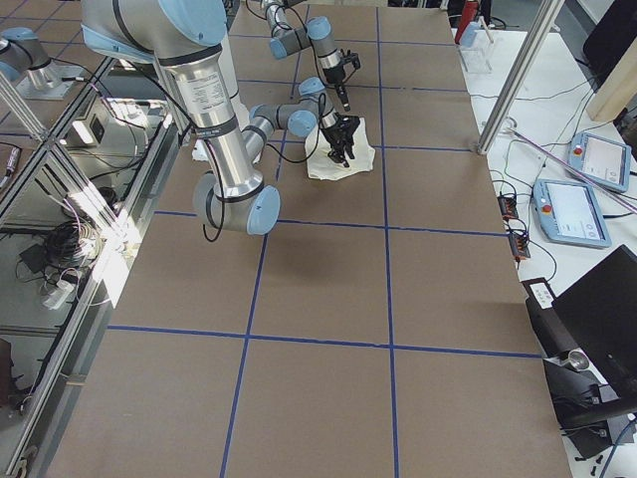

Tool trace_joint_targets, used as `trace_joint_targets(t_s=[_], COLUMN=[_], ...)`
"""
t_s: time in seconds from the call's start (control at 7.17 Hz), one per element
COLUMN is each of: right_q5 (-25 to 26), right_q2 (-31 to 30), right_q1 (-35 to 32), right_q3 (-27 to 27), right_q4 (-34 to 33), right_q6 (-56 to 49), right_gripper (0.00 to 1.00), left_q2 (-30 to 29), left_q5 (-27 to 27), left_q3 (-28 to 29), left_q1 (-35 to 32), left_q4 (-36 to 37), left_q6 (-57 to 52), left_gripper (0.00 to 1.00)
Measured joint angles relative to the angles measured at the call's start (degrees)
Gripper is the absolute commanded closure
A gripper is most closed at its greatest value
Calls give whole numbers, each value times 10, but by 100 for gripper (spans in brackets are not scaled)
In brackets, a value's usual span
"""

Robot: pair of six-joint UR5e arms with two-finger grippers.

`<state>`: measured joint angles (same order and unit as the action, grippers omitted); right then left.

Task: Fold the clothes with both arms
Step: 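Lift the edge with both grippers and fold it away from the robot, then release the shirt with the right gripper and raise it away while the left gripper holds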

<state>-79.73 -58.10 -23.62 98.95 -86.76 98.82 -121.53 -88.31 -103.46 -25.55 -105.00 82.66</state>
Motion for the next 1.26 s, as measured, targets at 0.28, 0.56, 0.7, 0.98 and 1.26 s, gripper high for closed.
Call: trace_joint_targets(t_s=[0.28,0.56,0.7,0.98,1.26], right_q5=[-54,-55,-41,-18,-7], right_q2=[9,2,-3,-20,-26], right_q1=[-22,-2,19,48,57], right_q3=[38,57,57,55,36], right_q4=[-5,-7,-7,-5,-2], right_q6=[-47,-71,-91,-173,-230], right_gripper=[0,0,0,0,0], left_q2=[4,7,8,9,10], left_q5=[-10,-25,-27,-28,-33], left_q3=[-16,-31,-35,-37,-38], left_q1=[-5,-7,-7,-7,-8], left_q4=[-14,-16,-17,-18,-19], left_q6=[-44,-55,-55,-56,-55], left_gripper=[0,0,0,0,0])
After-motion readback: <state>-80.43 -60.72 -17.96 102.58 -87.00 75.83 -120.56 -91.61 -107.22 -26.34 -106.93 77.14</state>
